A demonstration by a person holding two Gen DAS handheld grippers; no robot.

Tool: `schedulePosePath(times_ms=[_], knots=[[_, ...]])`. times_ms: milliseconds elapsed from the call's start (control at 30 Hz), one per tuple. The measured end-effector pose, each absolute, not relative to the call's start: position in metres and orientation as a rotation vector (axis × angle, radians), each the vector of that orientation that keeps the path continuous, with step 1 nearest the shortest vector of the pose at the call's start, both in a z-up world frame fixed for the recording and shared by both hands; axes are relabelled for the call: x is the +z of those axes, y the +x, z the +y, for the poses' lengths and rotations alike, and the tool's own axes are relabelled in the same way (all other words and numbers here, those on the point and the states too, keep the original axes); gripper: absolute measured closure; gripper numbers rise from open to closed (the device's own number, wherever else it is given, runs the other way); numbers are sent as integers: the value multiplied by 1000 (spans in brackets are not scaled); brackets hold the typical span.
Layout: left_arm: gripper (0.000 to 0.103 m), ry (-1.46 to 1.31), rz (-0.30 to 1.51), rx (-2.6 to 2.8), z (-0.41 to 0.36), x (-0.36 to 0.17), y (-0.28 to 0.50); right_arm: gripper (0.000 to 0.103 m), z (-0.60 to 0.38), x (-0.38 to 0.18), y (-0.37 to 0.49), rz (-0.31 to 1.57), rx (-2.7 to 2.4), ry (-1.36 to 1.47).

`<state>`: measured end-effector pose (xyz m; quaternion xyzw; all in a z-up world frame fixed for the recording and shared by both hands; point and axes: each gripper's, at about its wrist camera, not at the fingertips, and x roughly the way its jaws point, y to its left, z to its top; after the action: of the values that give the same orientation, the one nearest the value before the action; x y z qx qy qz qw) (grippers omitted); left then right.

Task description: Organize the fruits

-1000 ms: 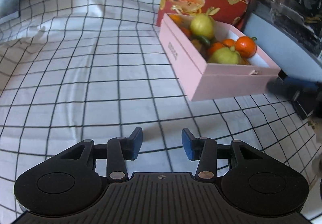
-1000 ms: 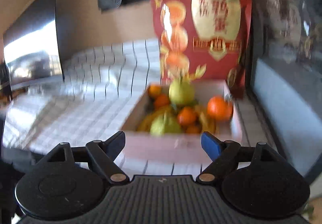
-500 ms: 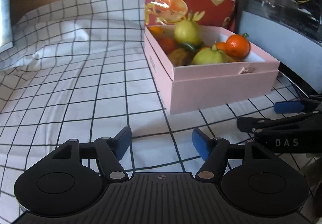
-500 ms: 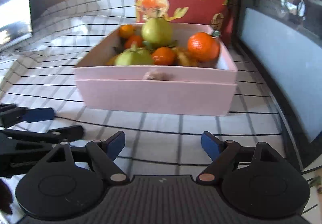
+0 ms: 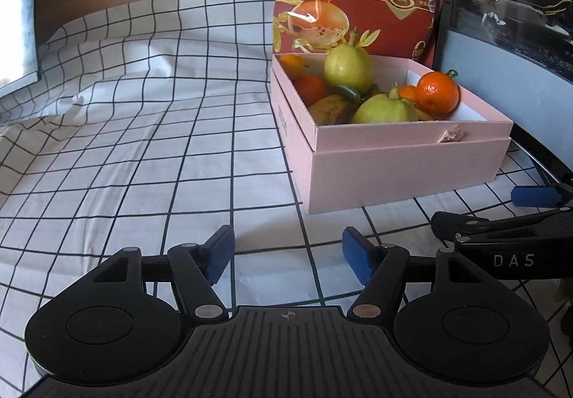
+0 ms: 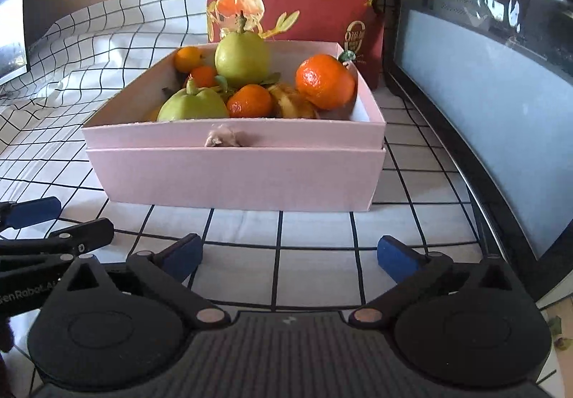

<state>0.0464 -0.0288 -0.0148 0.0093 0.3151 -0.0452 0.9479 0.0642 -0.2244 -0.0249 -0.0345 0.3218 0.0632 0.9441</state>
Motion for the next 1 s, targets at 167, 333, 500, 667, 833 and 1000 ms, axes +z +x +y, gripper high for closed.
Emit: schedulePosePath(times_ms=[167,333,500,667,833,1000], knots=[[31,18,639,-90,-29,-15,46,0,-227,-24,66,664,137,-52],[30,18,639,-93,-29,-15,46,0,-227,-24,65,664,137,-52],[30,20,639,-93,-29,-15,47,0,-227,-24,65,664,137,-52],[30,20,639,-93,-29,-15,47,0,-227,-23,65,664,137,-52],[30,19,639,-93,-29,-15,47,0,-227,-24,65,664,137,-52],[30,19,639,-93,-29,-15,47,0,-227,-24,65,664,137,-52]])
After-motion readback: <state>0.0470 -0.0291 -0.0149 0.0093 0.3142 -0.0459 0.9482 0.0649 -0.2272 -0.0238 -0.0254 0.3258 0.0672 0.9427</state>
